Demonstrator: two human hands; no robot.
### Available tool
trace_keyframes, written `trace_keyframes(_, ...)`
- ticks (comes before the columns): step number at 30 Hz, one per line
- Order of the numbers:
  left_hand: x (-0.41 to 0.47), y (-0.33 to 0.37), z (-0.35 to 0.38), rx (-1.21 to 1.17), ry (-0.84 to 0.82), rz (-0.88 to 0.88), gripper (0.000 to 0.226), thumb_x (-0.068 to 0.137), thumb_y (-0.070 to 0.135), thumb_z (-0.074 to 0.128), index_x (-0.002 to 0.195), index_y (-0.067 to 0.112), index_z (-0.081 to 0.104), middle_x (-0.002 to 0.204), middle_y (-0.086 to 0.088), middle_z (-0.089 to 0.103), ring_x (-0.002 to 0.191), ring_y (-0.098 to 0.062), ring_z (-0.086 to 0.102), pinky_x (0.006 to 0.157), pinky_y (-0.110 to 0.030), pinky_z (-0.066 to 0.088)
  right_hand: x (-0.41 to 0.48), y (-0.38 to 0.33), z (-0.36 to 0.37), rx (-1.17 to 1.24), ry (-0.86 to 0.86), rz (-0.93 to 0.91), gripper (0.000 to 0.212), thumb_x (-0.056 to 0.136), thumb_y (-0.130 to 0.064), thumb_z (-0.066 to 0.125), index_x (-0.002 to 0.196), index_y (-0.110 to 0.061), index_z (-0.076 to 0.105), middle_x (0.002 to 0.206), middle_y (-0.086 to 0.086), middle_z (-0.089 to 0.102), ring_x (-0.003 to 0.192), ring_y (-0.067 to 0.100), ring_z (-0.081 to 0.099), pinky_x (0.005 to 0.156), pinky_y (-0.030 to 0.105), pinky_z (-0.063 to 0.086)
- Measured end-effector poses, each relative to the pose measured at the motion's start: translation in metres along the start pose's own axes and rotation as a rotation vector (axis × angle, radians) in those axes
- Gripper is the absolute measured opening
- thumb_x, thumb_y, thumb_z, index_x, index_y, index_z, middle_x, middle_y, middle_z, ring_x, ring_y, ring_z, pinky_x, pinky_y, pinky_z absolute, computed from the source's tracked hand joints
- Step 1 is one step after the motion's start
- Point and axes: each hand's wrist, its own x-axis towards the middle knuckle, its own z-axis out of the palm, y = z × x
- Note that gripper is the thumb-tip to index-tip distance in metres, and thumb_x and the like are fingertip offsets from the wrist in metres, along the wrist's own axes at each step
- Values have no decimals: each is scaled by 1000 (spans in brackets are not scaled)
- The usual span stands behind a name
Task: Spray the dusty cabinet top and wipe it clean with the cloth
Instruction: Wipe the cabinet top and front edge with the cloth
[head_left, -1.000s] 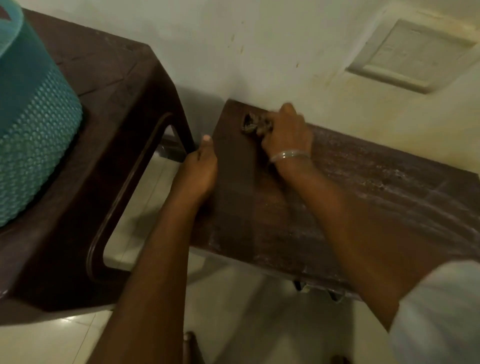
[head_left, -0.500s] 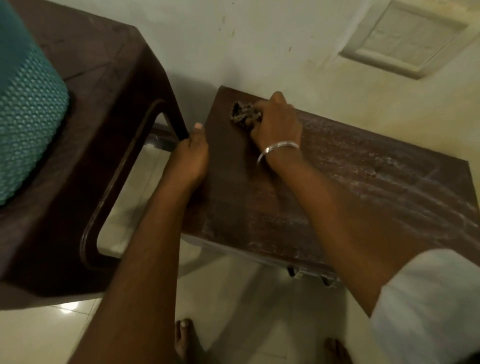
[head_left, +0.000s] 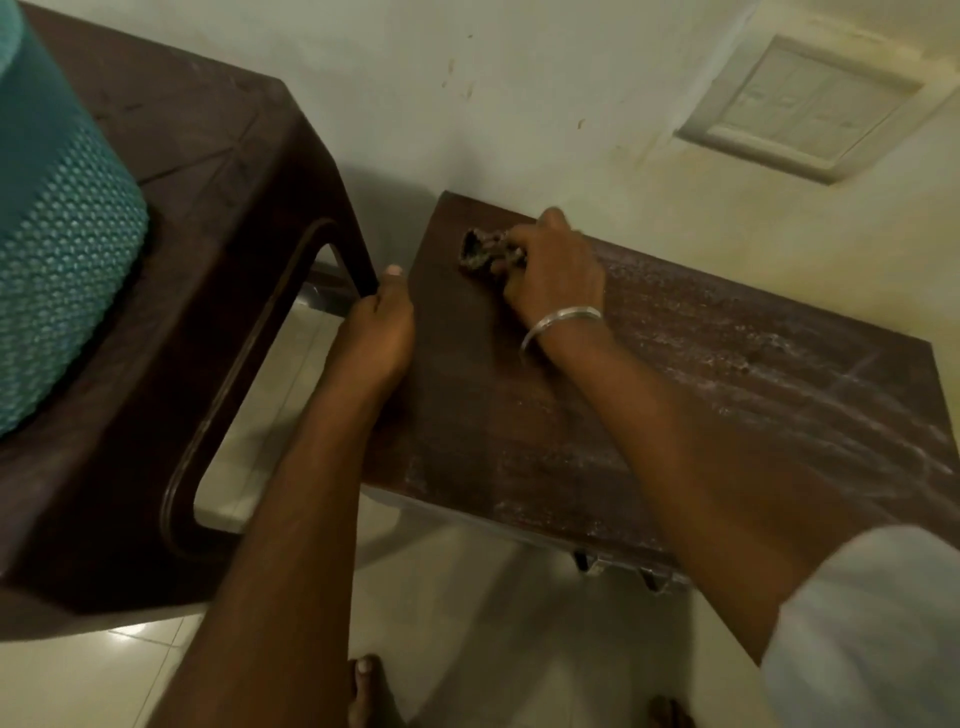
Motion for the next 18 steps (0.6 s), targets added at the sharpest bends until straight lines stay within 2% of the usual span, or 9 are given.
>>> trace_keyframes(3, -1, 0, -1, -5, -18, 9, 64, 101, 62, 23, 143, 23, 51, 144, -8, 53, 127, -31, 53, 111, -52, 39, 20, -2, -2, 23, -27, 81, 21, 91, -26, 62, 110, -22, 66, 115, 7, 50, 102, 28, 52, 67, 32, 37)
trace_keyframes(5, 0, 0, -2, -32, -11, -4, 64, 100, 63, 25, 144, 23, 51, 143, -8, 55, 126, -30, 54, 111, -52, 40, 8, -7, -2, 8, -17, 103, 18, 90, -22, 62, 108, -22, 66, 114, 6, 49, 102, 27, 51, 66, 32, 37)
trace_keyframes(10, 4, 0, 0, -76, 19, -18, 70, 92, 67, 26, 136, 24, 59, 134, -8, 61, 117, -30, 60, 108, -51, 43, -39, -10, 5, 26, 24, -1, 26, 83, -13, 65, 107, -24, 66, 108, 1, 47, 98, 24, 50, 60, 30, 37)
trace_keyframes(15, 4, -3, -2, -40, -8, 6, 66, 99, 63, 25, 139, 21, 57, 137, -6, 58, 122, -30, 56, 109, -50, 42, -5, -13, 6, 40, 0, 17, 27, 85, -18, 65, 111, -26, 66, 112, 3, 50, 101, 25, 53, 65, 31, 38)
trace_keyframes(18, 6, -2, -4, -107, -35, -21, 84, 82, 74, 25, 140, 21, 56, 136, -8, 60, 117, -29, 60, 107, -48, 44, 11, -24, 9, 26, -3, 83, 26, 86, -16, 66, 110, -26, 66, 114, 4, 50, 100, 25, 52, 67, 31, 40)
